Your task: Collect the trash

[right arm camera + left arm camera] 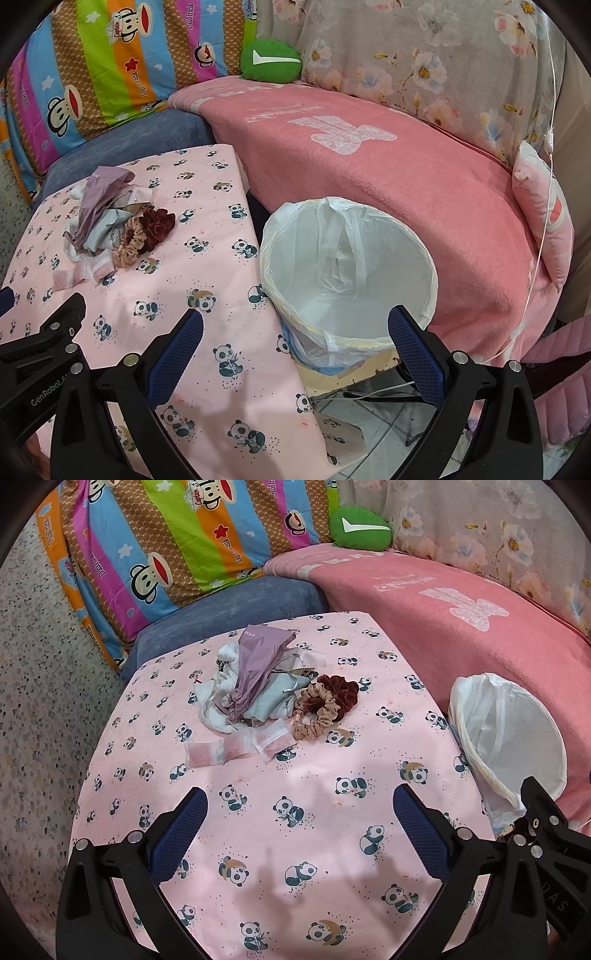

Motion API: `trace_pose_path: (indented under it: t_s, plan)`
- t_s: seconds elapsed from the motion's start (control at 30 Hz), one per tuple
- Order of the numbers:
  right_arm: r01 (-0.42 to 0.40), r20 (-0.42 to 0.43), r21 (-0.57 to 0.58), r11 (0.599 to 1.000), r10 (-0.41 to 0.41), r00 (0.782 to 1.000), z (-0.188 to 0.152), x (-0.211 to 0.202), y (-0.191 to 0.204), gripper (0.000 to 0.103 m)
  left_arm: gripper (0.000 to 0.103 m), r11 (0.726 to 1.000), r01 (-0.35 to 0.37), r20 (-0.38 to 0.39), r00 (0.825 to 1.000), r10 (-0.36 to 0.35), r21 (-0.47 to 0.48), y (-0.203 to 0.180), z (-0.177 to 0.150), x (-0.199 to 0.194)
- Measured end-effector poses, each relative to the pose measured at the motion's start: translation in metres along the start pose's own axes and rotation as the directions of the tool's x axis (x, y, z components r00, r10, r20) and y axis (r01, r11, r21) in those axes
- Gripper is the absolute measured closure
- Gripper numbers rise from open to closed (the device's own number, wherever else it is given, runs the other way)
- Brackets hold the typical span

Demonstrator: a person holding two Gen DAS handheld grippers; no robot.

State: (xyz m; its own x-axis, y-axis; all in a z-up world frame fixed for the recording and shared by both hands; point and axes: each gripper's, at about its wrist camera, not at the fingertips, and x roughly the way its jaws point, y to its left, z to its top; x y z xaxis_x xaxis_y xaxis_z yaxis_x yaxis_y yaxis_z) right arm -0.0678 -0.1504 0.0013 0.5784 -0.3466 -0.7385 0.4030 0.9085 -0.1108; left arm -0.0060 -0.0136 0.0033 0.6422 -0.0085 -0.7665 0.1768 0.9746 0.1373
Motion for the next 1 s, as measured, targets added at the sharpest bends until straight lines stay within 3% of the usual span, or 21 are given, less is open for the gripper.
trace_pose_path:
  t_s: [1.0]
  plan:
    - [0.006, 0.005, 0.005, 1.000, -0.006, 1.000, 0.0055, -0.0025, -0.0051, 0.005, 0.007, 1.000, 0.011, 0.008, 1.000, -0.011, 0.006, 0.0014, 0.0016, -0.0013]
